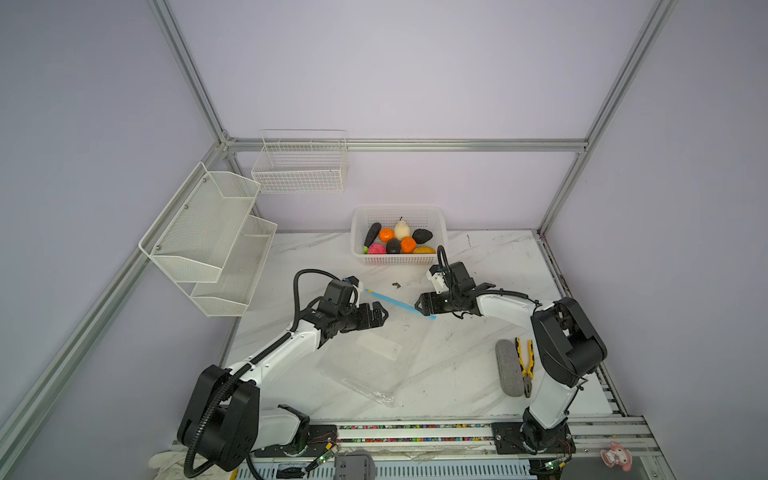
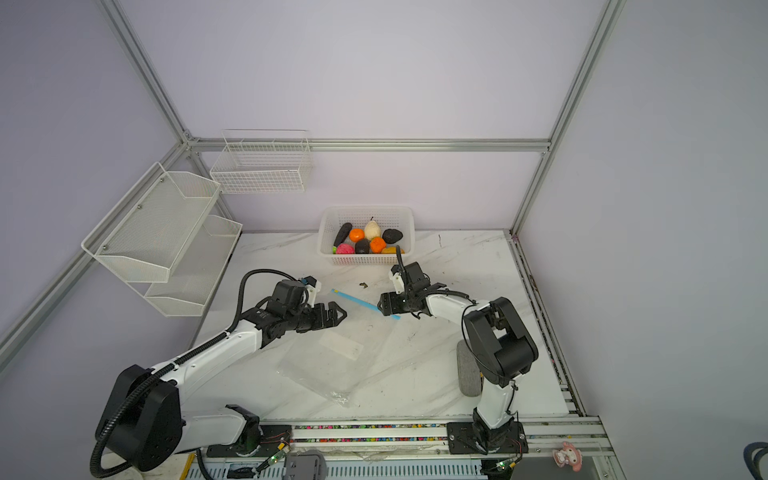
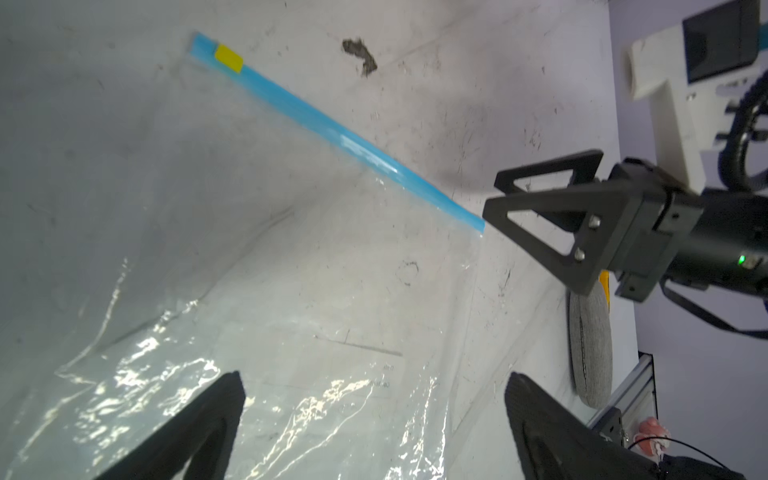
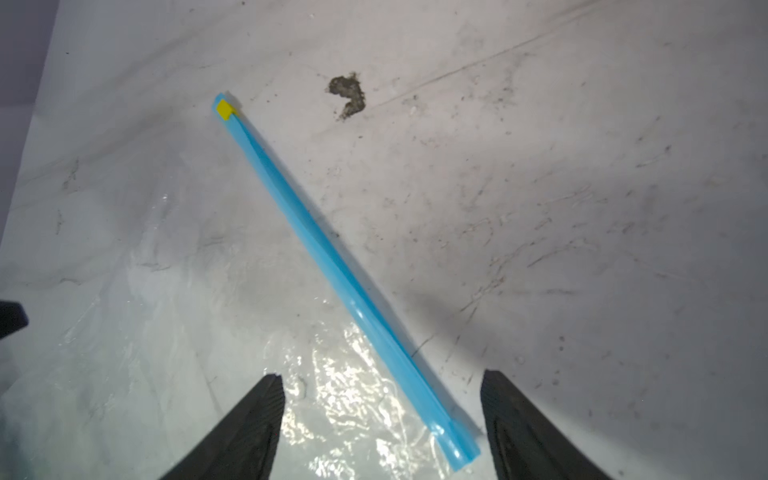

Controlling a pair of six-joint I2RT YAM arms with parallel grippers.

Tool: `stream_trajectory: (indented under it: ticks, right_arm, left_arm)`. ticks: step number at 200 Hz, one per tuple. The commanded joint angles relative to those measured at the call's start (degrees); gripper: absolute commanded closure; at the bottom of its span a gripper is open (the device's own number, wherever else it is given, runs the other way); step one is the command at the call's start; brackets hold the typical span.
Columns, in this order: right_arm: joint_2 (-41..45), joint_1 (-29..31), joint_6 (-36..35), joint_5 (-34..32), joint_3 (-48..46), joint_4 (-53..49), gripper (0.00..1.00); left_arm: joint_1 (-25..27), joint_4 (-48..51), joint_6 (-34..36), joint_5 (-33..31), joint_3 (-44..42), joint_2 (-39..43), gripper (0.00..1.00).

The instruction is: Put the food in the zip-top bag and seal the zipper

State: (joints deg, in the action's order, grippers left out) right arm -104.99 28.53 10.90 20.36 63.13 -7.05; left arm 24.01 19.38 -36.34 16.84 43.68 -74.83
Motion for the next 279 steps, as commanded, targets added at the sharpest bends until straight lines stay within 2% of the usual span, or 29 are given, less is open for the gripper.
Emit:
stream_trajectory:
  ticks: [1,56,92,152,218,279]
  right_arm:
    - [-2.1,-0.1,-2.6,2.0,1.8,1.1,0.23]
    - [-2.8,0.0,-2.0,8.3,-0.6,1.2,0.3]
    - [0.2,0.3,0.5,9.9,-5.2,3.7,0.33]
    - [2.6,3.6,3.9,11.9,-10.9,7.0,0.37]
    - [8.7,8.8,15.0,12.2,-18.8,16.0,0.43]
    - [7.9,8.8,19.0,16.6,-20.5,21.9,0.46]
  left_arm:
    - [-0.1,-1.2,-2.4,1.1,-4.7,1.2,0.01]
    - [-0.2,-4.0,-1.2,-1.1,-6.9,-1.1,0.0]
    - [-1.1,-2.8,2.0,-4.0,-3.4,-4.8,0.0]
    - [-4.3,-4.5,4.2,-4.7,2.1,-12.7,0.0]
    - [-5.1,-4.7,4.9,-4.8,7.5,-17.7,0.0]
    - [-5.0,-6.9,3.2,-2.8,6.1,-19.2,0.01]
